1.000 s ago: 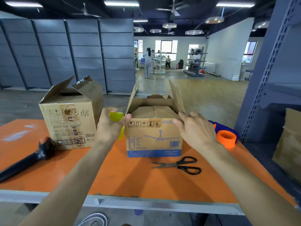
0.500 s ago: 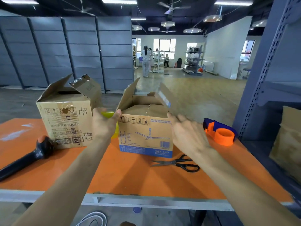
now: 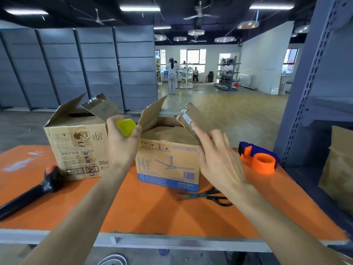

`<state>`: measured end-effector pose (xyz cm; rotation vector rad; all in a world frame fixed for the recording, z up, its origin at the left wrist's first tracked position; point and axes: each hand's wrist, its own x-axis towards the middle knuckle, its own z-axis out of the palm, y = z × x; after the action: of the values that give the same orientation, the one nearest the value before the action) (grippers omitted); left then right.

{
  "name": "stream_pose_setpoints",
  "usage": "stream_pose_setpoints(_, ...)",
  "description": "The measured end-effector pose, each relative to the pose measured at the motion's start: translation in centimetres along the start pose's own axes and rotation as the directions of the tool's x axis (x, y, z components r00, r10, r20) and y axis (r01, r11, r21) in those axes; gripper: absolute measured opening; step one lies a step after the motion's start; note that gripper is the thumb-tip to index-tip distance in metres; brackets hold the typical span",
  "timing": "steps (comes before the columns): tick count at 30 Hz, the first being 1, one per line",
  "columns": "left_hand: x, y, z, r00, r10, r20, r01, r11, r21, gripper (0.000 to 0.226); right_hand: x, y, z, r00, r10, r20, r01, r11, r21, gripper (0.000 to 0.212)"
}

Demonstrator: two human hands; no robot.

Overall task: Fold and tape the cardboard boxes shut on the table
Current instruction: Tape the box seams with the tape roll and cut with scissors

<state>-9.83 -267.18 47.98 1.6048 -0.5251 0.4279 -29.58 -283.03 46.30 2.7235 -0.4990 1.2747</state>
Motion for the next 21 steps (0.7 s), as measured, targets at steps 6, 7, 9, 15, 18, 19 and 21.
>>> stream_pose_setpoints(6,-1.1,0.0,0.7,0.966,0.036,0.254,-0.086,0.978,0.19,0.032,0.1,0.5,1.3,0.982,-0.02,0.188,-0.001,0.994,0.11,0.05)
stream_pose_setpoints(7,-1.2,0.0,0.7,0.965,0.045,0.257,-0.098,0.975,0.198,0.033,0.1,0.6,1.4,0.981,-0.026,0.19,0.003,0.992,0.124,0.048)
stream_pose_setpoints(9,-1.2,0.0,0.9,0.966,0.053,0.253,-0.104,0.976,0.193,0.036,0.4,0.7,1.4,0.983,-0.033,0.179,0.008,0.991,0.135,0.044)
stream_pose_setpoints(15,-1.6,0.2,2.0,0.971,0.011,0.238,-0.048,0.987,0.151,0.062,0.7,-0.4,0.9,0.989,-0.066,0.135,0.054,0.994,0.097,0.05)
stream_pose_setpoints(18,-1.5,0.3,2.8,0.971,-0.004,0.238,-0.036,0.985,0.167,0.071,0.4,-1.5,1.0,0.986,-0.09,0.139,0.08,0.994,0.075,0.055)
stream_pose_setpoints(19,-1.4,0.3,2.9,0.97,-0.01,0.243,-0.032,0.985,0.17,0.073,0.3,-1.9,1.1,0.986,-0.094,0.139,0.084,0.994,0.075,0.057)
stream_pose_setpoints(21,-1.0,0.1,3.0,0.967,-0.019,0.253,-0.025,0.985,0.169,0.074,0.3,-2.1,1.2,0.984,-0.111,0.136,0.097,0.99,0.102,0.058)
